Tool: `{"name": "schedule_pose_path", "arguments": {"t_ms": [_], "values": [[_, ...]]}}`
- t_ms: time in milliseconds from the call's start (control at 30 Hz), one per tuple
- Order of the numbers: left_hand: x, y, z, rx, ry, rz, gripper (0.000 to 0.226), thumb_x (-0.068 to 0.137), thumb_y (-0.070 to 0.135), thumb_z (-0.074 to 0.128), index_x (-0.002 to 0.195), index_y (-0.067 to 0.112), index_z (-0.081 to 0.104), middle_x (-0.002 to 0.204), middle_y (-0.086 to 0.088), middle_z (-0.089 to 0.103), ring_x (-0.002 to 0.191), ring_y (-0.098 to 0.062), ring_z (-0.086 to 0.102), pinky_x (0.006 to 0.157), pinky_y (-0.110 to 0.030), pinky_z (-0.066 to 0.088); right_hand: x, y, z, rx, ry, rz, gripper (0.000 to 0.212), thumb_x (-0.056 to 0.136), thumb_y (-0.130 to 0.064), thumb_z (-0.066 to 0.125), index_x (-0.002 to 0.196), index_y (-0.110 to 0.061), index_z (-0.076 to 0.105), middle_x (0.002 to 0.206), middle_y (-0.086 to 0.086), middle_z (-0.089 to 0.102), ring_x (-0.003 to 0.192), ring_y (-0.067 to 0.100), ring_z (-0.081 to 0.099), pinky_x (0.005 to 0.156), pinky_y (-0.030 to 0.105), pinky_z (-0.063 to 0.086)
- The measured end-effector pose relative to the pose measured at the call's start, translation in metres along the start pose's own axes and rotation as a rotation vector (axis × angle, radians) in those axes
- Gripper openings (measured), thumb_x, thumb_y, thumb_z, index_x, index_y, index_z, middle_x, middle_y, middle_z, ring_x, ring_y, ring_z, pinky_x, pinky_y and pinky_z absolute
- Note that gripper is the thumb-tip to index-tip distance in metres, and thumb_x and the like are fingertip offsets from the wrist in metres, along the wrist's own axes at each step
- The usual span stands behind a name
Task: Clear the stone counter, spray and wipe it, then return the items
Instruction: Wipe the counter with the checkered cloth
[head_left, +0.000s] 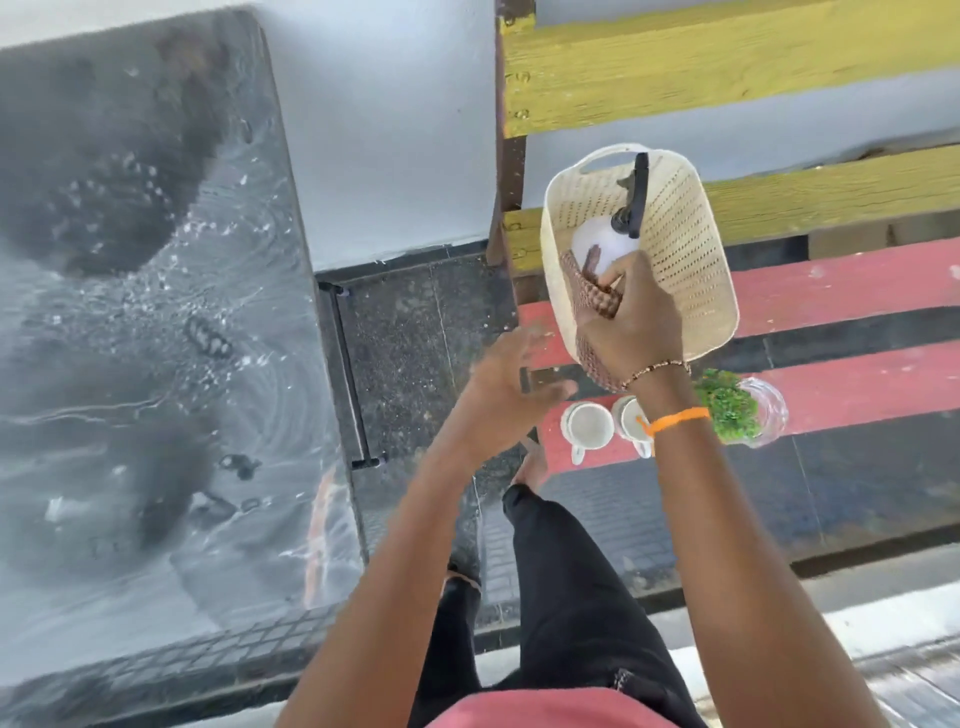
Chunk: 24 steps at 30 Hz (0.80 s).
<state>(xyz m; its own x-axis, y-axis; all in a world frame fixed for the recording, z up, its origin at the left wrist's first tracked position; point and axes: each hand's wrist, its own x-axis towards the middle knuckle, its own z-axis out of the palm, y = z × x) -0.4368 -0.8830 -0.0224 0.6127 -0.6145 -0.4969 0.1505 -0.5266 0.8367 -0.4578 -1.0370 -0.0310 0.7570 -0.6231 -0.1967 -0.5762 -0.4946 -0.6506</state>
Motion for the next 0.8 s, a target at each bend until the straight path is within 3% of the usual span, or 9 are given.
{"name": "schedule_pose_path", "arguments": {"t_ms": [100,167,233,267,333,433,533,667,800], "values": [[-0.043,-0.013,-0.024,0.03,0.041,0.151,0.085,0.075,0.027,0.074,0.143,0.031,0.024,0.139,0.009,0.038,0.12,0.003,0.034,0.097,-0.012,0.028,-0.059,-0.06,0.01,0.153,-0.044,-0.085,0.031,0.073,-0.01,0.061,0.1,-0.014,0.047,0.066,-0.014,0.046,0.06,0.01,0.048,0.057,0.021,0.027],[-0.061,-0.012,-0.04,-0.073,0.054,0.235,0.091,0.068,0.024,0.076,0.142,0.032,0.023,0.133,0.009,0.045,0.109,0.006,0.044,0.09,-0.007,0.035,-0.083,-0.089,0.016,0.249,-0.09,-0.13,0.033,0.074,-0.008,0.061,0.103,-0.013,0.047,0.072,-0.013,0.051,0.063,0.002,0.051,0.06,0.017,0.035],[-0.093,-0.027,-0.064,-0.121,0.163,0.292,0.074,0.072,0.016,0.069,0.136,0.03,0.035,0.108,0.016,0.059,0.079,0.014,0.055,0.069,-0.004,0.043,-0.114,-0.12,0.032,0.374,-0.219,-0.205,0.033,0.077,-0.007,0.063,0.104,-0.015,0.046,0.076,-0.013,0.056,0.067,-0.001,0.057,0.069,0.013,0.045],[-0.109,-0.039,-0.078,-0.144,0.264,0.281,0.058,0.077,0.011,0.063,0.131,0.022,0.044,0.095,0.019,0.06,0.07,0.016,0.055,0.064,-0.002,0.043,-0.129,-0.136,0.042,0.437,-0.318,-0.219,0.031,0.08,-0.009,0.063,0.104,-0.018,0.045,0.077,-0.011,0.059,0.066,0.004,0.061,0.073,0.021,0.05],[-0.143,-0.067,-0.108,-0.374,0.418,0.157,0.025,0.09,0.005,0.051,0.113,0.01,0.059,0.082,0.014,0.067,0.071,0.008,0.062,0.067,-0.011,0.051,-0.152,-0.164,0.065,0.506,-0.49,-0.229,0.02,0.086,-0.017,0.06,0.1,-0.024,0.047,0.078,-0.006,0.065,0.057,0.013,0.065,0.061,0.027,0.054],[-0.194,-0.113,-0.143,-0.923,0.536,-0.051,0.022,0.096,0.02,0.045,0.091,0.014,0.065,0.075,0.006,0.074,0.073,-0.012,0.069,0.059,-0.024,0.055,-0.171,-0.19,0.109,0.429,-0.457,-0.221,0.002,0.091,-0.021,0.053,0.092,-0.019,0.054,0.081,0.004,0.07,0.053,0.007,0.061,0.054,0.015,0.047],[-0.243,-0.15,-0.169,-1.273,0.562,-0.09,0.028,0.096,0.028,0.043,0.094,0.011,0.065,0.087,-0.002,0.074,0.082,-0.016,0.069,0.072,-0.032,0.056,-0.187,-0.202,0.155,0.272,-0.479,-0.164,0.005,0.091,-0.02,0.052,0.091,-0.017,0.056,0.103,0.015,0.069,0.079,0.016,0.057,0.075,0.031,0.045],[-0.302,-0.185,-0.2,-1.468,0.621,0.011,0.036,0.096,0.031,0.04,0.105,0.004,0.061,0.101,-0.013,0.071,0.098,-0.027,0.066,0.084,-0.043,0.053,-0.23,-0.222,0.216,0.33,-0.913,0.046,0.032,0.094,-0.038,0.048,0.103,-0.011,0.062,0.093,0.004,0.064,0.082,0.015,0.055,0.077,0.031,0.047],[-0.335,-0.208,-0.221,-1.571,0.673,0.081,0.04,0.093,0.036,0.044,0.106,0.004,0.064,0.107,-0.016,0.068,0.104,-0.03,0.063,0.09,-0.048,0.05,-0.264,-0.251,0.252,0.583,-1.22,0.268,0.025,0.09,-0.035,0.054,0.093,-0.021,0.074,0.095,0.0,0.072,0.09,0.016,0.067,0.082,0.034,0.055]]}}
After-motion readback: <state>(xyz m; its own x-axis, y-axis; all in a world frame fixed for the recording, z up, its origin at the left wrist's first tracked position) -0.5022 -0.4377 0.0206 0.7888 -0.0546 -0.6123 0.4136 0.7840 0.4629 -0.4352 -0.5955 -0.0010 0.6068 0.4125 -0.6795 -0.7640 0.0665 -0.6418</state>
